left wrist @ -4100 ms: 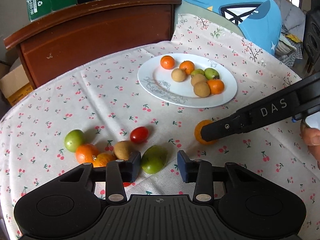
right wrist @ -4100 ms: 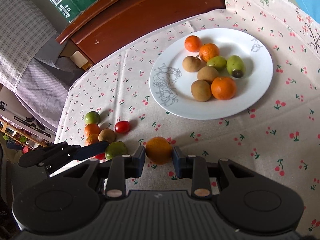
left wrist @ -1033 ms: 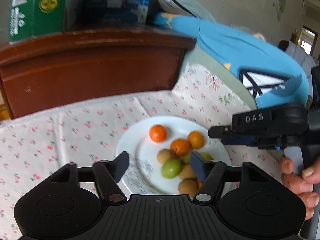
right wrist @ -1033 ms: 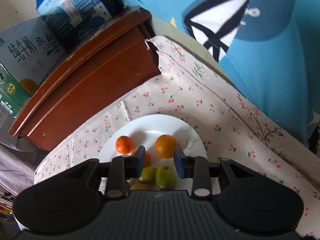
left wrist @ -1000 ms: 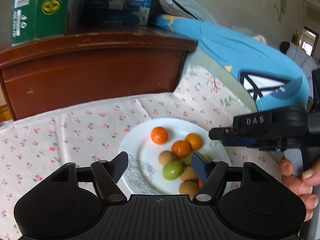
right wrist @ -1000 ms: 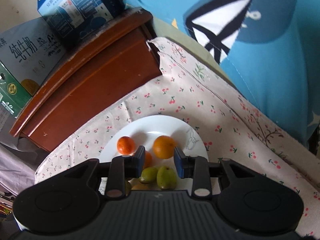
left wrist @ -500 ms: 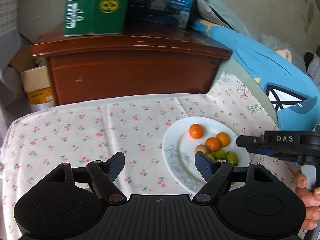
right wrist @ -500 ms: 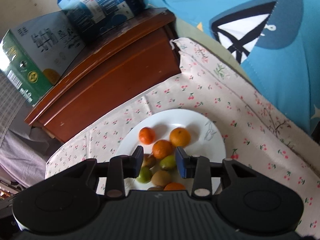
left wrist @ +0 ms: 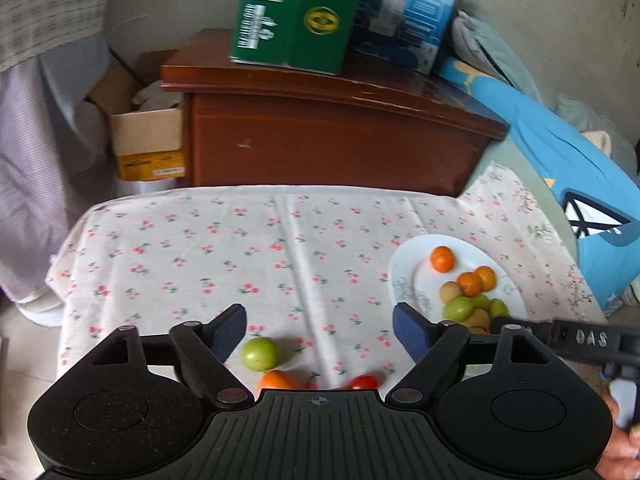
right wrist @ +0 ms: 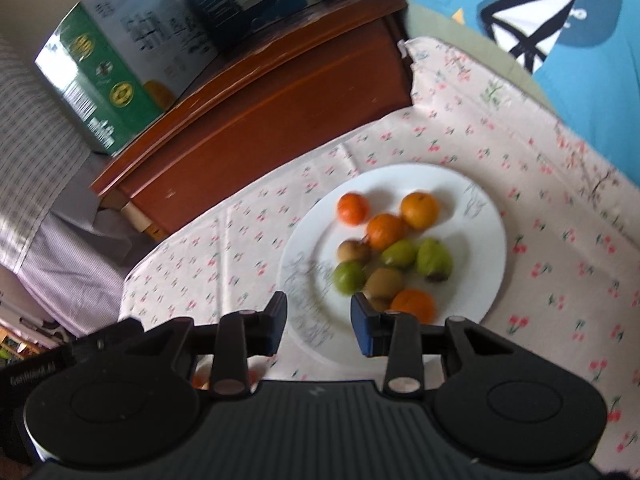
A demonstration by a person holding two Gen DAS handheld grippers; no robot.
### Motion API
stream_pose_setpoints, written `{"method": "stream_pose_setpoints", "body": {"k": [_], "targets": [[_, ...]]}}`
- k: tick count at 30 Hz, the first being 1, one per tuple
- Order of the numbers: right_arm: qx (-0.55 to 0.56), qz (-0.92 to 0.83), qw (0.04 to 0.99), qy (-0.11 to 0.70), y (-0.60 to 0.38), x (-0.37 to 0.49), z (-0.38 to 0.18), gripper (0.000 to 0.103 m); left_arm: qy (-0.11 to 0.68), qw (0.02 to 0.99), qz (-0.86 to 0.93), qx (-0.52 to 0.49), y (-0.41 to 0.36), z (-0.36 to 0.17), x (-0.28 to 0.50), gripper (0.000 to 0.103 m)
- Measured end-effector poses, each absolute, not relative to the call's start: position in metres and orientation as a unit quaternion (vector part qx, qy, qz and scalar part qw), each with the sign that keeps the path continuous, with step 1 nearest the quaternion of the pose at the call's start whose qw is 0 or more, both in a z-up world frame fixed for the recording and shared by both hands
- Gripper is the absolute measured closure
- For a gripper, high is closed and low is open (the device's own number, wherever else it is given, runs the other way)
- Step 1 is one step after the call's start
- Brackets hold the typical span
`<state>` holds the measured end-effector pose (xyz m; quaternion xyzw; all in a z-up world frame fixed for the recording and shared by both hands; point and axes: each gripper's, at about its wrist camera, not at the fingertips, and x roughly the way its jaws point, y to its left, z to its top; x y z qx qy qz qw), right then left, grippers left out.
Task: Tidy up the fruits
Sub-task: 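Move both open tools back to the fruit pile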
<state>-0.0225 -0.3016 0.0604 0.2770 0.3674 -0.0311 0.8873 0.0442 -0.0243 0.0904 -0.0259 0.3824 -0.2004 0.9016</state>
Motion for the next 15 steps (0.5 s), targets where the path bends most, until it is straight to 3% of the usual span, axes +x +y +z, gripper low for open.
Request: {"method": "stream_pose_setpoints", "body": {"k": [15], "targets": [[0.232, 0.061, 0.878, 0.414, -0.227, -0.037, 0.039, 0.066, 0.392, 0.906, -0.160, 0.010, -0.002, 0.076, 0.033, 0.020]]}}
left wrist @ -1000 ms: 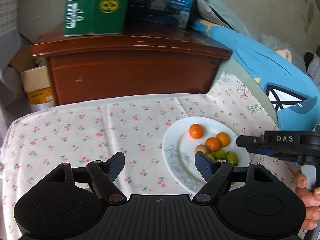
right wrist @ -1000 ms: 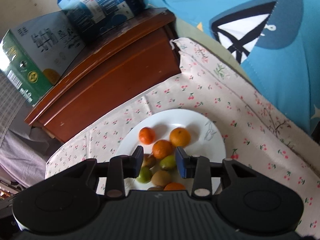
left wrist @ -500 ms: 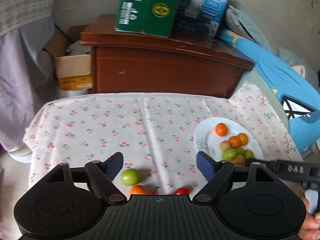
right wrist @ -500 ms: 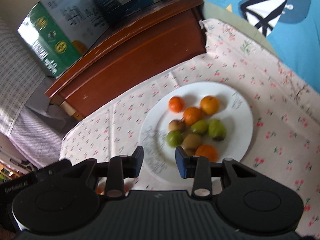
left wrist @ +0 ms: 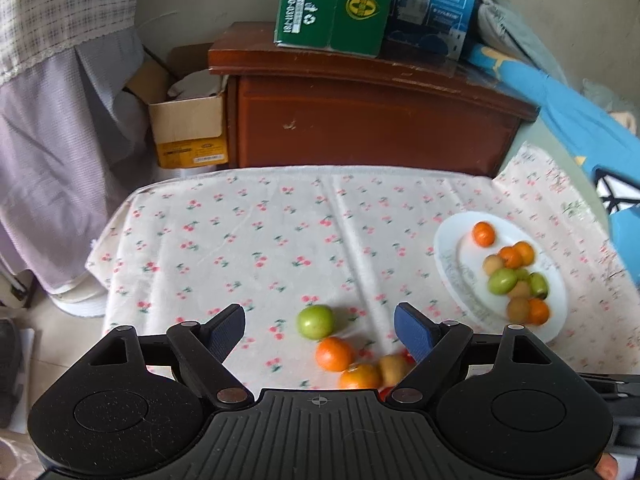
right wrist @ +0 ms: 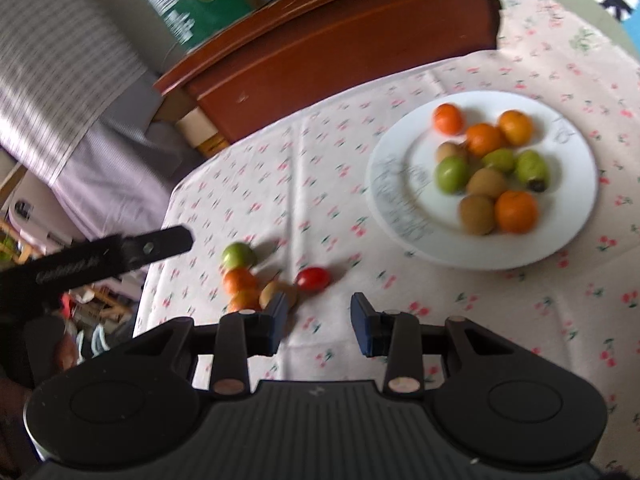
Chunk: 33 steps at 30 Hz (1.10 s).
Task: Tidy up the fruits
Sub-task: 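Move both open tools back to the fruit pile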
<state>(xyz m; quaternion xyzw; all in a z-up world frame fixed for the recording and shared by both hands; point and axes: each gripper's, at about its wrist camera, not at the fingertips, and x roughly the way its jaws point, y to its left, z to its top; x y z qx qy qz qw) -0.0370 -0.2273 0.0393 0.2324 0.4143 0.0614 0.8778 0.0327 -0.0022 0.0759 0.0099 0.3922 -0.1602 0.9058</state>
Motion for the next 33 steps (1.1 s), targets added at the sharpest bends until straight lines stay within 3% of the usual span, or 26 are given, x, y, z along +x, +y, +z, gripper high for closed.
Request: {"method": "stream_pose_setpoints", "body": {"k": [25, 27, 29, 33], "targets": [[0.066, 0.114, 0.899, 0.419, -0.151, -0.021, 0.012, 0.064, 0.436, 0.890, -0.129, 0.005, 0.025, 0.053, 0.034, 0.019], [0.054, 0.114, 0.900, 0.417, -0.148, -0.021, 0.010, 0.066, 0.438, 0.889, -0.134, 0.005, 0.023, 0.053, 0.033, 0.019], [0.046, 0.116, 0.903, 0.411, -0.146, -0.022, 0.009, 0.074, 0.438, 0.888, -0.138, 0.007, 0.022, 0.051, 0.032, 0.019], [0.042, 0.127, 0.901, 0.412, -0.145, -0.024, 0.010, 0.075, 0.433, 0.888, -0.154, 0.009, 0.019, 0.050, 0.029, 0.019]]}}
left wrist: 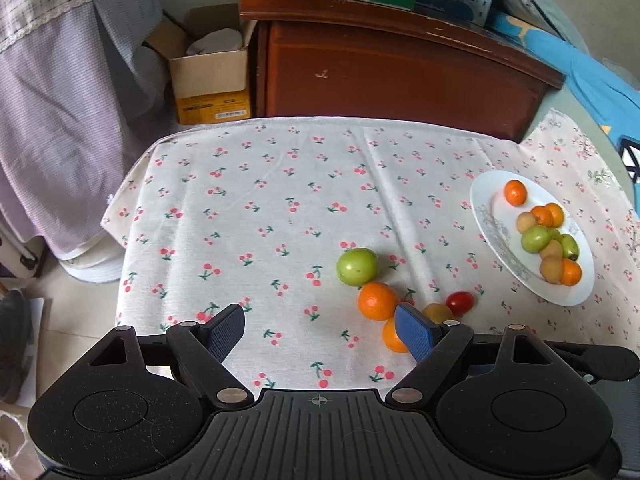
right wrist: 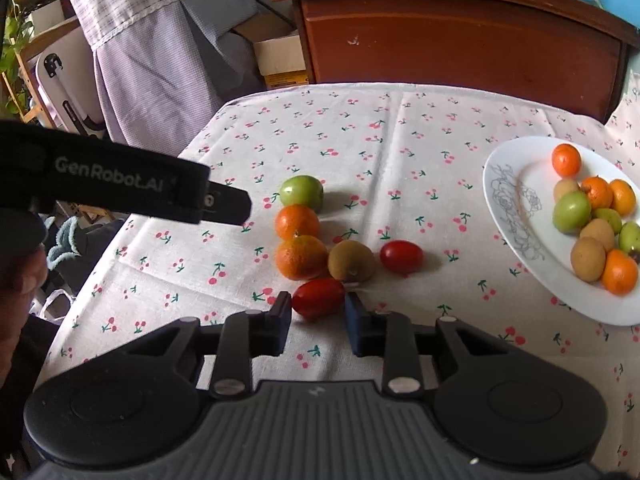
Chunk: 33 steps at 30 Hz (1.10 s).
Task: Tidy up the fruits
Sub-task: 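Move both open tools back to the fruit pile, then grasp a tangerine with the left tool while the right tool grasps a red tomato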
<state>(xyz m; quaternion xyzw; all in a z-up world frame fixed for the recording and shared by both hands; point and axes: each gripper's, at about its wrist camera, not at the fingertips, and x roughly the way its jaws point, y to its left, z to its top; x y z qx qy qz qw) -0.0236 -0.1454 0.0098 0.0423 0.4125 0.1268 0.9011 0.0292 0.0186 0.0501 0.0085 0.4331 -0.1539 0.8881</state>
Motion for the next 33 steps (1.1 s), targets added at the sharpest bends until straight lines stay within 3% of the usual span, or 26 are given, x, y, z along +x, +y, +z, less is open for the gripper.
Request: {"method": "stream_pose_setpoints", "body": {"k": [12, 19, 28, 33], "targets": [[0.094, 0.079, 0.902, 0.414, -0.197, -0.043, 0.025, 0.075, 0.439, 0.875, -0.204, 0.029, -0.010, 0.034, 0.020, 0.022], [0.131, 0.059, 0.897, 0.417, -0.214, -0.042, 0.024, 0.075, 0.437, 0.867, -0.233, 0.054, -0.024, 0.023, 0.020, 0.048], [0.146, 0.053, 0.897, 0.413, -0.219, -0.043, 0.027, 0.075, 0.422, 0.867, -0.253, 0.077, -0.035, 0.014, 0.021, 0.060], [0.163, 0.055, 0.892, 0.418, -0.222, -0.042, 0.024, 0.075, 0.418, 0.866, -0.260, 0.092, -0.039, 0.012, 0.020, 0.075]]}}
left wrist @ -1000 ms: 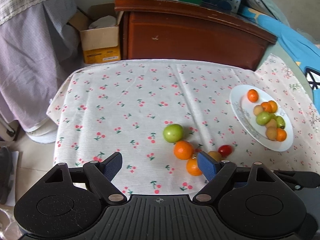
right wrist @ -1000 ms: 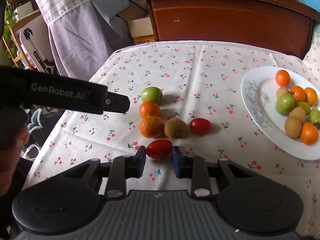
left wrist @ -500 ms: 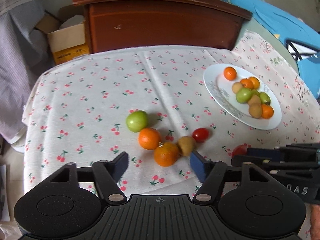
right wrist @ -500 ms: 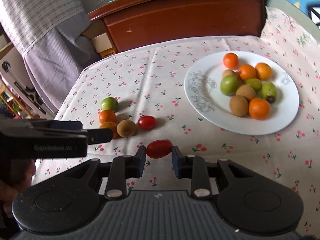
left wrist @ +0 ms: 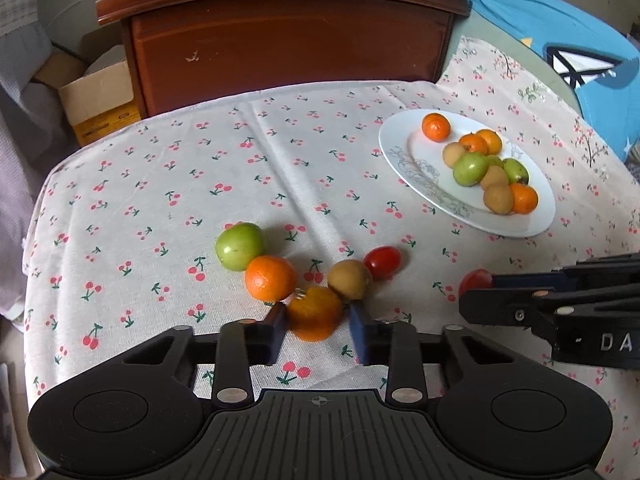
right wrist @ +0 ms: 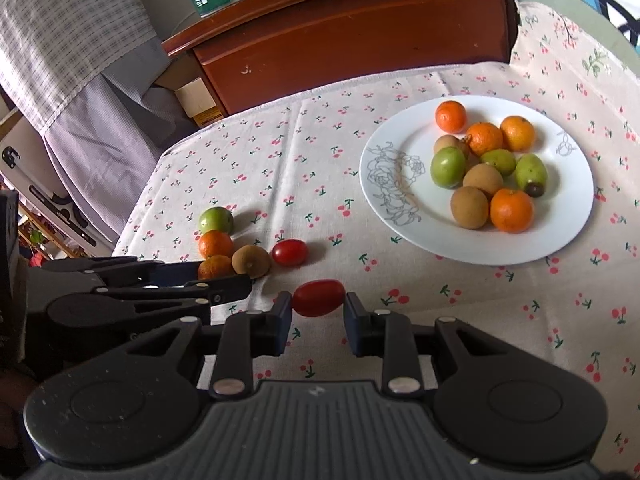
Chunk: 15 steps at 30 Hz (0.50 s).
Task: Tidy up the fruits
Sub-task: 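Grasp a tangerine with the left tool while the right tool grasps a red tomato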
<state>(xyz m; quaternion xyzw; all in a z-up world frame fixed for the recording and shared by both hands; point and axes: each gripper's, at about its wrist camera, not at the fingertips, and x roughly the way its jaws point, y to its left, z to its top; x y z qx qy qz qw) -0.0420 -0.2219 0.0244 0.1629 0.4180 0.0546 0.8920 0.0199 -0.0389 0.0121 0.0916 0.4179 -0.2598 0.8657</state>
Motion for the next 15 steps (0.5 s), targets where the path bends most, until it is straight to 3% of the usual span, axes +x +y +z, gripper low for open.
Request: {"method": "stream_pose_setpoints", "body": {"k": [15], "targets": [[0.181, 0.054, 0.888, 0.418, -0.226, -0.042, 0.024, 0.075, 0.405, 0.872, -0.264, 0.074, -0.032, 0.032, 0.009, 0.076]]}}
